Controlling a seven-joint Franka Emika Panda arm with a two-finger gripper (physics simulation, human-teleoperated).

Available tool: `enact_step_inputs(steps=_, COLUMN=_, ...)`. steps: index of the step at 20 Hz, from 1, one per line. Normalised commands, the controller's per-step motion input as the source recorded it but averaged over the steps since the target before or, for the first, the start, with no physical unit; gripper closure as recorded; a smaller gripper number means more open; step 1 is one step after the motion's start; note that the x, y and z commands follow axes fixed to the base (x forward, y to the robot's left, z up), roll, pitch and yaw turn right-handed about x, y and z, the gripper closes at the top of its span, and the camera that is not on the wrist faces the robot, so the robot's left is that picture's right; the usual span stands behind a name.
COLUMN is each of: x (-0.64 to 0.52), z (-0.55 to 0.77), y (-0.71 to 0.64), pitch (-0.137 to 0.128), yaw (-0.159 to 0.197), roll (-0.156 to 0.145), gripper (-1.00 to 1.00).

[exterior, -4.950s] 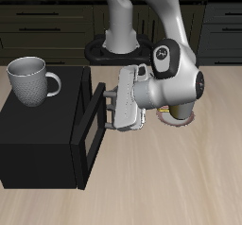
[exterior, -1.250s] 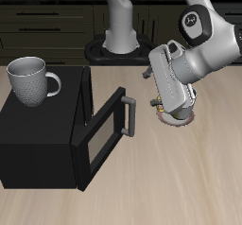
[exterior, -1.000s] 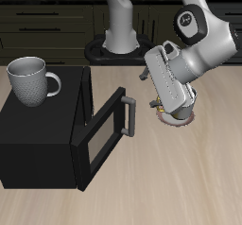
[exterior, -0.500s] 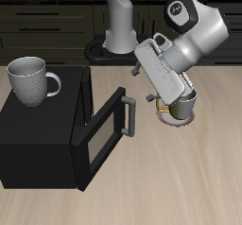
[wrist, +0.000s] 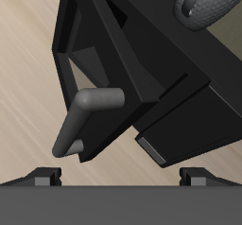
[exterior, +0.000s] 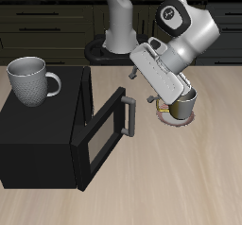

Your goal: Open the microwave

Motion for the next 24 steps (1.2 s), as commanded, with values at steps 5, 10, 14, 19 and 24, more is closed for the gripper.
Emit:
enact_step_inputs(steps=5, x=-0.12, z=-0.49, y=0.12, pitch=0.068, yaw=0.155, roll=0.039, gripper=-1.0)
enact_step_inputs(steps=10, x=-0.09, z=-0.13, y=0.01, pitch=-0.002, yaw=0.115, roll=0.042, gripper=-1.0)
enact_step_inputs(steps=14, x=0.01, z=0.07, y=-0.18, pitch=-0.098, yaw=0.185, roll=-0.007, gripper=-1.0)
enact_step_inputs(steps=19, x=-0.02, z=0.07, y=-0.38, pitch=-0.035, yaw=0.116, roll=-0.034, gripper=-1.0)
enact_step_inputs(steps=24, x=-0.02, z=0.03, y=-0.19, pitch=-0.038, yaw=0.104, roll=-0.011, gripper=-1.0)
